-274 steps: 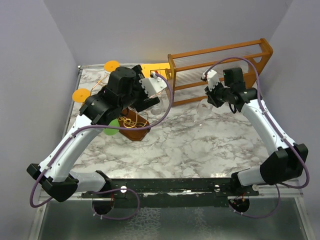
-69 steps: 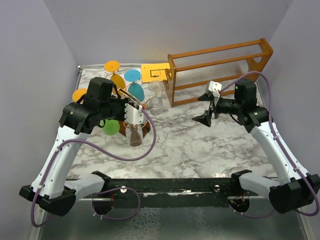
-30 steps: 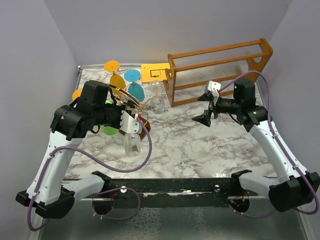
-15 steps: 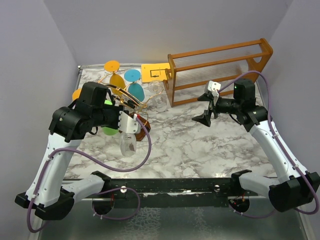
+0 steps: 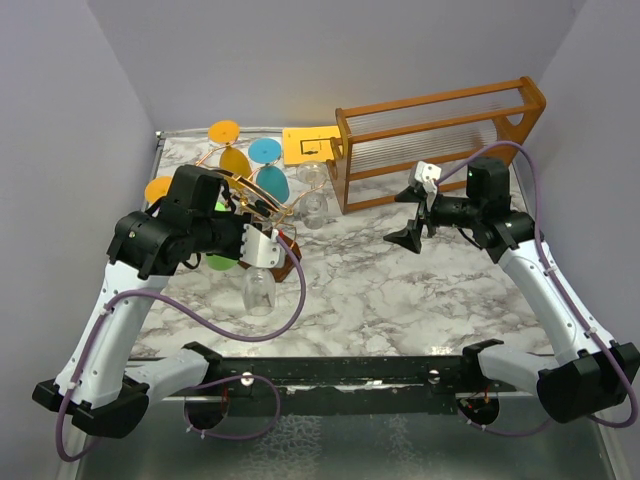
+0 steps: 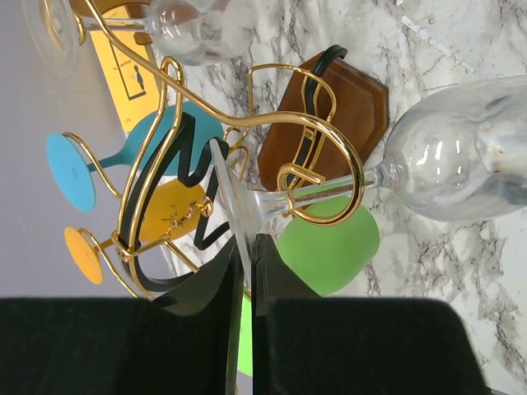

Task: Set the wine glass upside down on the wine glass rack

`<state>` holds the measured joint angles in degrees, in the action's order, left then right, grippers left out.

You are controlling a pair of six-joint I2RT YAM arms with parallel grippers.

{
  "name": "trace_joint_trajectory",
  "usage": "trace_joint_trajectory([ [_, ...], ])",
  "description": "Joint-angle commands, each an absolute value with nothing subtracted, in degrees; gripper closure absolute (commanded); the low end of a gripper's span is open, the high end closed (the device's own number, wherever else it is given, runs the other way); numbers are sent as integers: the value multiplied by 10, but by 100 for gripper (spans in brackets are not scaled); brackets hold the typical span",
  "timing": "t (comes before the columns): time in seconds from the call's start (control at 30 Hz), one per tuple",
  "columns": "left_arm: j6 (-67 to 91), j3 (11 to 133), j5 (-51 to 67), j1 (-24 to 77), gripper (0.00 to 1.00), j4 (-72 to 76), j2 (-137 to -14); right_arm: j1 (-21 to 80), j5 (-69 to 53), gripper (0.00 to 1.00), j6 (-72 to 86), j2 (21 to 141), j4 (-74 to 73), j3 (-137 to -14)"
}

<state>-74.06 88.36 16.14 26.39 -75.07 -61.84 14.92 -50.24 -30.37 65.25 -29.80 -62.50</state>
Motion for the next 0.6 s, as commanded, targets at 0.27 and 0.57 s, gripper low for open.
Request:
trace_joint_trajectory([
  [0.27, -741, 870, 188, 269, 80, -765, -617, 148, -500, 2, -312, 660, -297, -625],
  [0.57, -747, 875, 191, 271, 71, -780, -618, 147, -498, 2, -313, 660, -296, -624],
])
